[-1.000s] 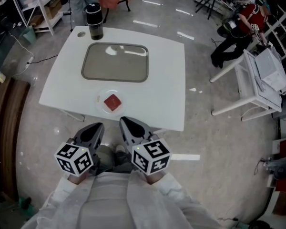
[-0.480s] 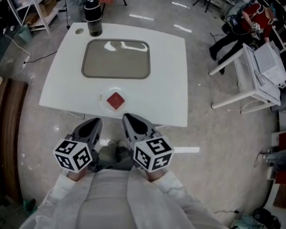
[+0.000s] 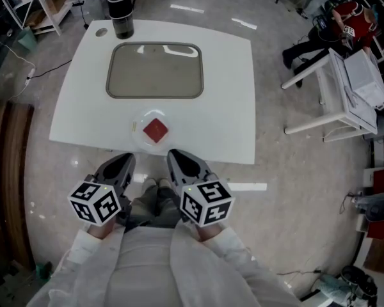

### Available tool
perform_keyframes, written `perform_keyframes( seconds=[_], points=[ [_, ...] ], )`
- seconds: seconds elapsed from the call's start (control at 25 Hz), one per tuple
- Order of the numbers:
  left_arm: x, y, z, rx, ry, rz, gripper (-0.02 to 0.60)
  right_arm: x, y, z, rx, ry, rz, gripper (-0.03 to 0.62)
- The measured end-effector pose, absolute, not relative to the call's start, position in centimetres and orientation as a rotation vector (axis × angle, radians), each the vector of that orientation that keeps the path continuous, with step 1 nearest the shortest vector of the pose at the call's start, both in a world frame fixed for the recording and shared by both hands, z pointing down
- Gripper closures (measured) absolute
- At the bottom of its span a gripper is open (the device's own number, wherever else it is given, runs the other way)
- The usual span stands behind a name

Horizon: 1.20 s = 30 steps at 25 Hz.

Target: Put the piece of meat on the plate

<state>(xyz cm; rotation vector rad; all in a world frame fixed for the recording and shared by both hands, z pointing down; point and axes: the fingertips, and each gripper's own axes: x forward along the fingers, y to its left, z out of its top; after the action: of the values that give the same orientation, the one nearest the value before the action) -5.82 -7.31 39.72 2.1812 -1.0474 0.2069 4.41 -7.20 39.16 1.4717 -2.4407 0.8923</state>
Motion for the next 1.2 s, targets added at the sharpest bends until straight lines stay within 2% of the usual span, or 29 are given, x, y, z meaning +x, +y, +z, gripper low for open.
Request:
perform_keyframes(
  seconds=[0.56,1.2],
  points=[
    [-6.2,-11.3,45.5,2.037,-1.027,0.270,0.565,3.8,-11.0,44.2,1.403,-2.360,1.039,0.577],
    [-5.9,-13.7,50.6,1.933,-1.024,0.375,0.563,7.0,-13.9,49.9,1.480,-2.169,1.096,0.574]
  ],
)
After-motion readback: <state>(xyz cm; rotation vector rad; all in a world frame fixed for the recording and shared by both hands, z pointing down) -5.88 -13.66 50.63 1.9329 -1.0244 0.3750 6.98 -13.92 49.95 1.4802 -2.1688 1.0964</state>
